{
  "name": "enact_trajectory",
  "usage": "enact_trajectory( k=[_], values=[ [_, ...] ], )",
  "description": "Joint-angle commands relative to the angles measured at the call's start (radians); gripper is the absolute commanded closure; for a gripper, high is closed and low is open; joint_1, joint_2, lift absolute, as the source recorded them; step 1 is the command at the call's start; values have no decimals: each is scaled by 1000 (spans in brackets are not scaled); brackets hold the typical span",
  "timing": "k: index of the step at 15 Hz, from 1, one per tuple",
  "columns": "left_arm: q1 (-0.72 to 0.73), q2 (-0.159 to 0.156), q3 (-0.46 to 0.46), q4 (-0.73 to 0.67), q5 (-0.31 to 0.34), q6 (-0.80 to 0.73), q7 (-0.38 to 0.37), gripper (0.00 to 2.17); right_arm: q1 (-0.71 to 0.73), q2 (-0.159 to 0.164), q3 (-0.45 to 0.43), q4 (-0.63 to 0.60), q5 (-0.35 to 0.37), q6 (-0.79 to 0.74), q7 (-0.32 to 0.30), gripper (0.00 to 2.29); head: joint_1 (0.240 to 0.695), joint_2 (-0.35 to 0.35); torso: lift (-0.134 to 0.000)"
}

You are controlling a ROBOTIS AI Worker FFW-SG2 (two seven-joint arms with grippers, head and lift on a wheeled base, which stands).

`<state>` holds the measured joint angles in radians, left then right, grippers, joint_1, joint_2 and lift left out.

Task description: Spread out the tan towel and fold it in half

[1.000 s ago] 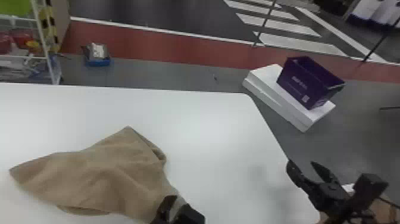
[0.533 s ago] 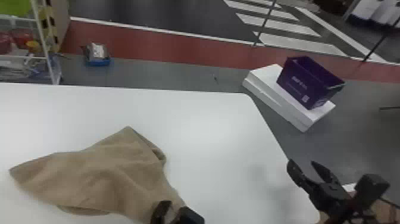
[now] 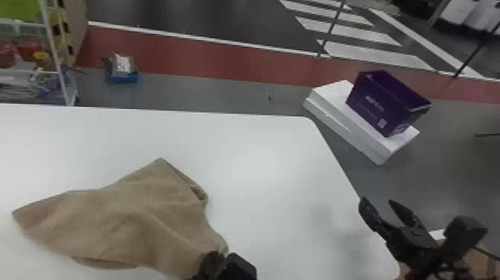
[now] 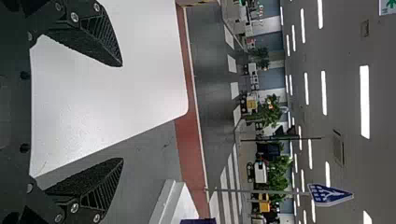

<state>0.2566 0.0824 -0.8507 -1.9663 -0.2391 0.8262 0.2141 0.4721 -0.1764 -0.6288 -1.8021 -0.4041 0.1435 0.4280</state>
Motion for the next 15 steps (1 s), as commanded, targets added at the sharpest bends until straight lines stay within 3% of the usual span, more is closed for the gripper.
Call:
enact_trajectory(
  k=[1, 6, 12, 14, 15],
  values=[
    [7, 13, 10, -32, 11, -51, 5, 1291, -6, 0, 9, 6, 1, 0, 0, 181, 695, -350, -123],
    [21, 13, 113, -91, 3, -106, 18, 1291, -26, 2, 52, 17, 10, -6, -2, 181, 695, -350, -123],
    [105, 14, 341, -327, 49, -130, 5, 1355, -29, 6, 74, 17, 11, -6, 0, 181, 695, -350, -123],
    [141, 14, 429, -410, 96, -130, -4, 1355, -27, 8, 75, 17, 11, -3, 0, 181, 695, -350, -123],
    [168, 16, 476, -459, 156, -121, -18, 1355, -27, 8, 78, 15, 13, -3, 0, 181, 695, -350, -123]
  ],
)
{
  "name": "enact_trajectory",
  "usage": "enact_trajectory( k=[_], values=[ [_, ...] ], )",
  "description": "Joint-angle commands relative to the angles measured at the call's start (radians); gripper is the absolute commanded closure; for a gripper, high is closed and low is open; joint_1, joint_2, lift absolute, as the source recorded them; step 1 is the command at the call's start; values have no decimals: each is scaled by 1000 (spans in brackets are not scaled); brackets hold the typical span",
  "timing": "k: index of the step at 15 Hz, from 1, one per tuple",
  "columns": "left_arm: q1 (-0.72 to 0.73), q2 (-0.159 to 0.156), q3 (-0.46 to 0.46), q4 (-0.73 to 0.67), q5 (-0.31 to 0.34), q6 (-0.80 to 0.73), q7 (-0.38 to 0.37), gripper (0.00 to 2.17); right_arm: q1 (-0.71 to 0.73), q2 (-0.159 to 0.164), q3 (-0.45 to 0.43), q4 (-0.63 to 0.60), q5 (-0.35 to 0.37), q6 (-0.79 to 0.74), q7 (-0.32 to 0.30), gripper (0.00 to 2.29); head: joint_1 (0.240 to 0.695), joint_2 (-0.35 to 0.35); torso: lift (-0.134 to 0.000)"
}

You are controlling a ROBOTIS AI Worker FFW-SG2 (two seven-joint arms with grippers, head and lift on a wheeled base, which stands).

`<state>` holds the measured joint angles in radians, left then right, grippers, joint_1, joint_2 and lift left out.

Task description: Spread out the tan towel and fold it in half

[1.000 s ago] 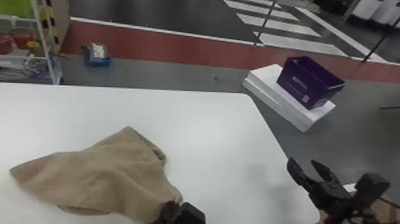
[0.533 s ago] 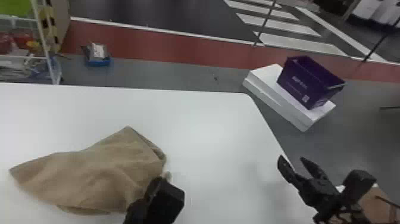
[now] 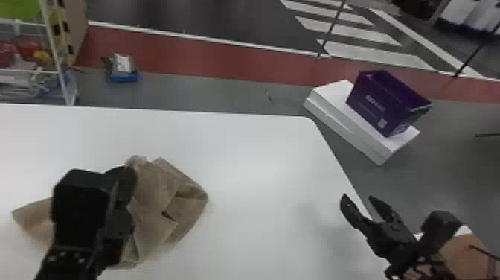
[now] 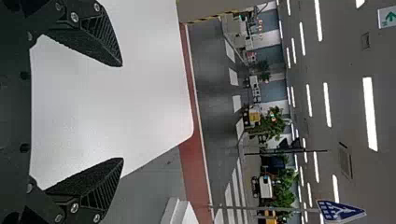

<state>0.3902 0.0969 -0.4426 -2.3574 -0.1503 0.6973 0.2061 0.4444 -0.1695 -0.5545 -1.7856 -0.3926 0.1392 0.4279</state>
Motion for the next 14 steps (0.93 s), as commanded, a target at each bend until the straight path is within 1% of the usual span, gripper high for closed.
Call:
enact_trajectory(
  k=[1, 3, 6, 8, 9, 11, 12, 13, 14],
  values=[
    [61, 10, 102, -103, 89, 2, -19, 1355, 0, -1, 8, -8, 6, 4, 2, 181, 695, -350, -123],
    [91, 18, 150, -151, 84, -1, 1, 1355, 2, 1, 25, -29, 15, 7, 20, 181, 695, -350, -123],
    [153, 18, 271, -229, 98, -29, 9, 1355, 2, 2, 45, -51, 27, 7, 25, 181, 695, -350, -123],
    [197, 17, 375, -273, 156, -66, 12, 1355, 0, 2, 57, -52, 31, 10, 25, 181, 695, -344, -123],
    [220, 14, 432, -289, 192, -75, 15, 1355, 0, 4, 62, -54, 32, 7, 25, 181, 695, -323, -123],
    [248, 9, 510, -307, 242, -97, 19, 1355, 0, 10, 70, -54, 32, 7, 25, 181, 695, -278, -123],
    [254, 9, 541, -307, 262, -106, 19, 1355, 0, 18, 71, -60, 35, 7, 25, 181, 695, -235, -123],
    [262, 6, 565, -306, 278, -121, 18, 1355, 3, 27, 76, -67, 38, 7, 26, 181, 695, -218, -123],
    [266, 3, 584, -301, 299, -127, 9, 1355, 5, 28, 91, -71, 41, 4, 25, 181, 695, -203, -123]
  ],
)
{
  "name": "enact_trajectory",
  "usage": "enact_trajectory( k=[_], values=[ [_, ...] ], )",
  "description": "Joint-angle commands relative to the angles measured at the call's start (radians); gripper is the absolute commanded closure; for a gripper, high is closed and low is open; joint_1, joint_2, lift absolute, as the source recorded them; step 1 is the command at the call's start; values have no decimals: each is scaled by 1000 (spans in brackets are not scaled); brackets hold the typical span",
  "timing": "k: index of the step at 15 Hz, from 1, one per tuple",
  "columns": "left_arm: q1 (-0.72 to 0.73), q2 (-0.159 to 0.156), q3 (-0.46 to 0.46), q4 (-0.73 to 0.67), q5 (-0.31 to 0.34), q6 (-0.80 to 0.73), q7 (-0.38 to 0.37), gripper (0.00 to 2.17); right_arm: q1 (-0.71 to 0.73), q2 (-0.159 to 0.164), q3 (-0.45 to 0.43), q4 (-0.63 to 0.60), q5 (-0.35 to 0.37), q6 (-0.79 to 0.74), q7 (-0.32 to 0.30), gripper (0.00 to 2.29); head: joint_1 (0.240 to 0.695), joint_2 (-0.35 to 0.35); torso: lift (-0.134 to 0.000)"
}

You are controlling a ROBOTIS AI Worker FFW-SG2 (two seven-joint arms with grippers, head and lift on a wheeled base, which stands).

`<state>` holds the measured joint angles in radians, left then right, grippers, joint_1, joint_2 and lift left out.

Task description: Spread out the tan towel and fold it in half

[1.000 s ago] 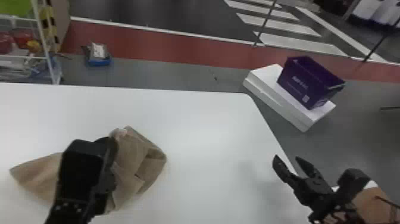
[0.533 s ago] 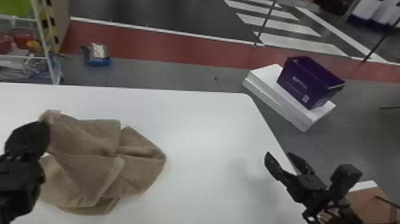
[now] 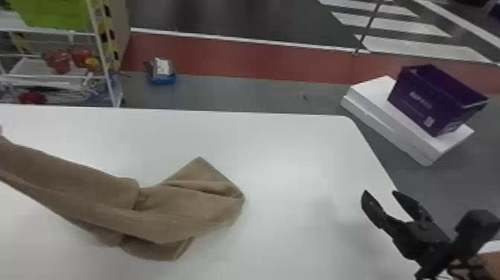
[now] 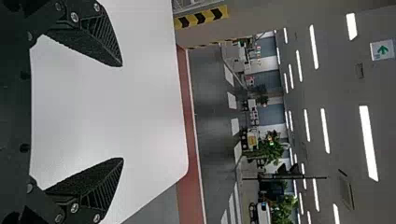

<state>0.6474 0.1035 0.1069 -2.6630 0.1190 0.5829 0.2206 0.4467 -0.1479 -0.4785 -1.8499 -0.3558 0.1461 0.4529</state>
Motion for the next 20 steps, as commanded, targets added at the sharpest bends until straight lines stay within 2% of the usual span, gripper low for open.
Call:
enact_trajectory(
  k=[1, 3, 5, 7, 9, 12, 13, 14, 17, 20],
  values=[
    [11, -1, 37, 6, 44, -13, -12, 1355, 3, 10, 32, -17, 32, -3, -3, 181, 695, -187, -123],
    [11, -2, 30, 12, 42, -16, -14, 1355, 3, 30, 38, -63, 46, 4, 0, 181, 695, -150, -123],
    [11, -2, 31, 34, 39, -50, -14, 1355, 0, 30, 66, -94, 46, 7, 10, 181, 695, -133, -123],
    [8, -4, 60, 52, 40, -108, -3, 1355, 1, 41, 103, -138, 47, 13, 56, 181, 695, -110, -123],
    [-2, -5, 119, 55, 47, -136, 6, 1355, 10, 59, 132, -166, 58, 16, 69, 181, 695, -36, -123],
    [-15, -7, 258, 55, 143, -145, -4, 1355, 20, 60, 147, -161, 58, 16, 72, 181, 695, 41, -123],
    [-20, -7, 278, 69, 163, -145, -9, 1355, 20, 59, 149, -153, 57, 16, 86, 181, 695, 68, -123],
    [-23, -7, 280, 81, 165, -145, -10, 1355, 18, 59, 149, -150, 57, 16, 98, 181, 695, 108, -123],
    [-23, -18, 269, 101, 162, -133, -38, 1355, -5, 59, 195, -153, 35, 43, 147, 181, 695, 152, -123],
    [-25, -18, 244, 101, 149, -123, -41, 1355, -71, 62, 293, -152, 32, 142, 159, 201, 695, 198, -123]
  ],
)
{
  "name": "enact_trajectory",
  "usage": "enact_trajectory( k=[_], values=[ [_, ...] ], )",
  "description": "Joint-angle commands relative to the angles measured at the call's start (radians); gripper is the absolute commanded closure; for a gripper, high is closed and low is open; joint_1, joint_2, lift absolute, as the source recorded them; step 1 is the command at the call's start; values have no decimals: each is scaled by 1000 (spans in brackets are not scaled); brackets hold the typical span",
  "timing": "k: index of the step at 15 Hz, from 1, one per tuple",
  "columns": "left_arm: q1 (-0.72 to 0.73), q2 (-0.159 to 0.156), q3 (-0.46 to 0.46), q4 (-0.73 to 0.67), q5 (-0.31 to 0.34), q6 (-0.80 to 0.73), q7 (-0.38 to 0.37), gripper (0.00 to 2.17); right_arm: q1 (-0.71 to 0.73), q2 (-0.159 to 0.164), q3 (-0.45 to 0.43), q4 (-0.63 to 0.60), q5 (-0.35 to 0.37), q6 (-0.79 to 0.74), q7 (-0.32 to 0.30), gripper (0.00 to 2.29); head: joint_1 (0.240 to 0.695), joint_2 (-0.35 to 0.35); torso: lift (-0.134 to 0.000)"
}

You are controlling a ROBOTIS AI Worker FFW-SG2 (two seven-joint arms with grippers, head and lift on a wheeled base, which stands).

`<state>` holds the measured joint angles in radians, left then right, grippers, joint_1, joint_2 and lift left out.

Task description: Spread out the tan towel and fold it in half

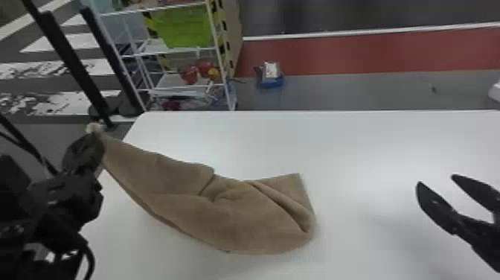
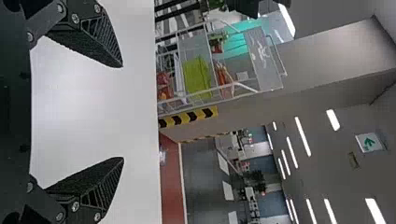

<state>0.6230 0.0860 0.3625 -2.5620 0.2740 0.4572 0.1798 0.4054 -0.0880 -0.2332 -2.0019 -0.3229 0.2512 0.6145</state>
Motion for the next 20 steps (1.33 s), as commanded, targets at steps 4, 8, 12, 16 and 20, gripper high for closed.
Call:
enact_trajectory(
  k=[4, 8, 12, 16, 20],
  values=[
    [0, 0, -45, 8, -18, 5, -26, 1355, -146, 31, 255, 58, 125, 9, -82, 218, 695, 261, -123],
    [-2, 0, -63, 25, -32, 5, -43, 1355, -264, 33, 416, 157, 243, 58, -105, 340, 695, 345, -123],
    [-8, 0, -62, 48, -35, 5, -52, 1355, -373, 44, 491, 265, 314, 116, -145, 343, 695, 350, -123],
    [-16, 0, -60, 55, -35, 5, -60, 1355, -430, 59, 551, 348, 369, 122, -145, 343, 695, 350, -123],
    [-20, 0, -53, 60, -35, 5, -71, 1355, -471, 73, 569, 407, 406, 153, -145, 343, 695, 350, -123]
  ],
)
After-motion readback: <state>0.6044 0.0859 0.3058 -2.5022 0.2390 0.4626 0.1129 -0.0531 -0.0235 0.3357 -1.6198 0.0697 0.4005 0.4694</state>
